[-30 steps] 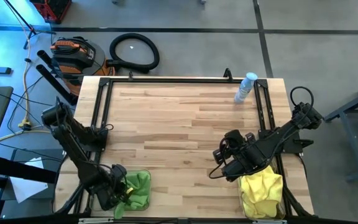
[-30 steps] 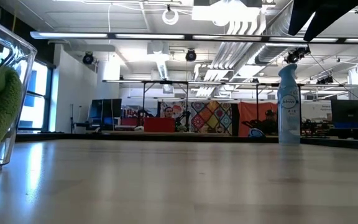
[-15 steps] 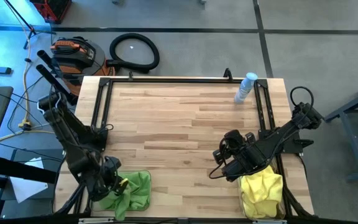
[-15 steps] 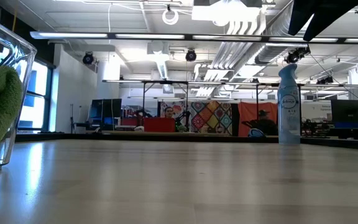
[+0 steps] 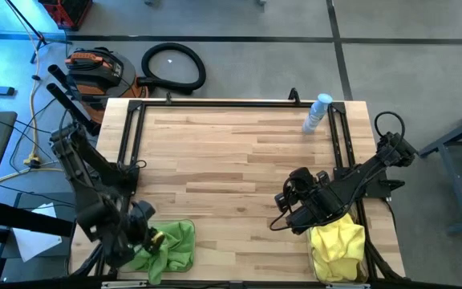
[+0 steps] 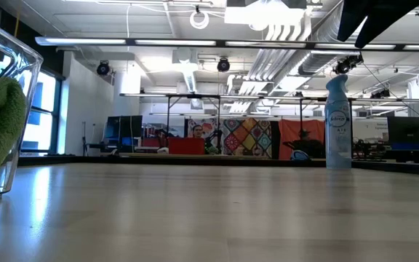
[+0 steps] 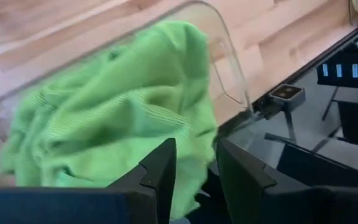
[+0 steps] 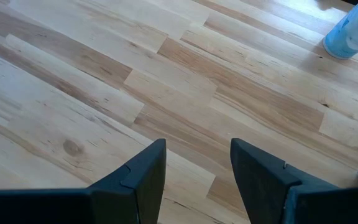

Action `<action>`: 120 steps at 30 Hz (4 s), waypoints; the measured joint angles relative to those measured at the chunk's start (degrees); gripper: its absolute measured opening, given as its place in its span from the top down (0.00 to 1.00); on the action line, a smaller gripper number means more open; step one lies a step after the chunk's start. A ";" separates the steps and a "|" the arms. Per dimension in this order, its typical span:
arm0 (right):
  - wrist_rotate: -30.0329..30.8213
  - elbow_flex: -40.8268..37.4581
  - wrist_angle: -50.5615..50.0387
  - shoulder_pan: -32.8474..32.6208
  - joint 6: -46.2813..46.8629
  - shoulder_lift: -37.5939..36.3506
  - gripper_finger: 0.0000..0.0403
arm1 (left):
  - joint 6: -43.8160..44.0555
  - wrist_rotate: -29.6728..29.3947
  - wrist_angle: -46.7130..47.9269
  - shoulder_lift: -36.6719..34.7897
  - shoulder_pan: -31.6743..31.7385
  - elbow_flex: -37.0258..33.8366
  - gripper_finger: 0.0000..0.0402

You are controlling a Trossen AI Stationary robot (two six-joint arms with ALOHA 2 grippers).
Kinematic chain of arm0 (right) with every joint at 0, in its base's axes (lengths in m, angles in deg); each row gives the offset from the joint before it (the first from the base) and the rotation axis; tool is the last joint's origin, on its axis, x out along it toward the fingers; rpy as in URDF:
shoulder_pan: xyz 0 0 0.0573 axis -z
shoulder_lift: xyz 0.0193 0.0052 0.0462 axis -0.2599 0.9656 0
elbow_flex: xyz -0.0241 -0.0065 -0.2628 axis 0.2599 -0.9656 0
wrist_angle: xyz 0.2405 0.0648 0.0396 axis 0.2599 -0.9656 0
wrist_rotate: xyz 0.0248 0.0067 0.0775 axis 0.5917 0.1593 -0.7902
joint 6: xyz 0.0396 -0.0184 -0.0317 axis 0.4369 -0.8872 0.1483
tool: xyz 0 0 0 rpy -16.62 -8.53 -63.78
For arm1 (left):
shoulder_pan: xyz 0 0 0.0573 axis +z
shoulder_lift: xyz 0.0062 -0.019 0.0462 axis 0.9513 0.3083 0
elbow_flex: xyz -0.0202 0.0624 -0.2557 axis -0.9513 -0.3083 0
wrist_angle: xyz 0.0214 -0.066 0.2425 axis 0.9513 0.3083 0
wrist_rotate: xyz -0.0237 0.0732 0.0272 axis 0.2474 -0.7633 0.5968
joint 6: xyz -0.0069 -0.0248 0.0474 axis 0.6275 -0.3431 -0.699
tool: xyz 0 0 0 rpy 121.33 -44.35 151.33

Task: Sort microfiber towel by color & place in baskets
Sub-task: Put the green microfiber towel into the left transparent bin, then return to Home Position

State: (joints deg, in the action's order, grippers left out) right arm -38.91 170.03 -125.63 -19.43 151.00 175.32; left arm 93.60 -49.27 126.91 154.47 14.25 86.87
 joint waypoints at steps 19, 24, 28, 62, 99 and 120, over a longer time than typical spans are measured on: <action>-1.15 0.00 0.26 0.02 -0.25 0.02 0.56 | 7.42 10.27 14.44 27.91 -1.00 20.15 0.74; -0.87 0.00 0.22 0.04 -0.44 0.02 0.56 | 12.00 13.42 22.52 31.97 -1.58 20.13 0.74; -0.70 0.00 0.22 0.02 -0.44 0.02 0.56 | 12.04 13.39 21.53 34.67 -1.40 20.15 0.74; -0.46 -0.01 0.87 0.02 -3.89 0.02 0.56 | 1.24 8.66 27.71 21.87 -1.07 20.15 0.74; -0.50 0.00 6.69 5.84 -1.92 0.02 0.56 | -113.15 -0.33 -50.21 -28.53 38.86 -38.27 1.00; -0.89 -0.02 6.75 12.21 -1.92 0.02 0.56 | -119.29 22.53 -64.73 -61.43 57.20 -66.22 1.00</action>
State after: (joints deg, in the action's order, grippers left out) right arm -39.80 170.01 -118.87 -7.22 149.08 175.34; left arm -25.69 -26.74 62.18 93.04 71.45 20.65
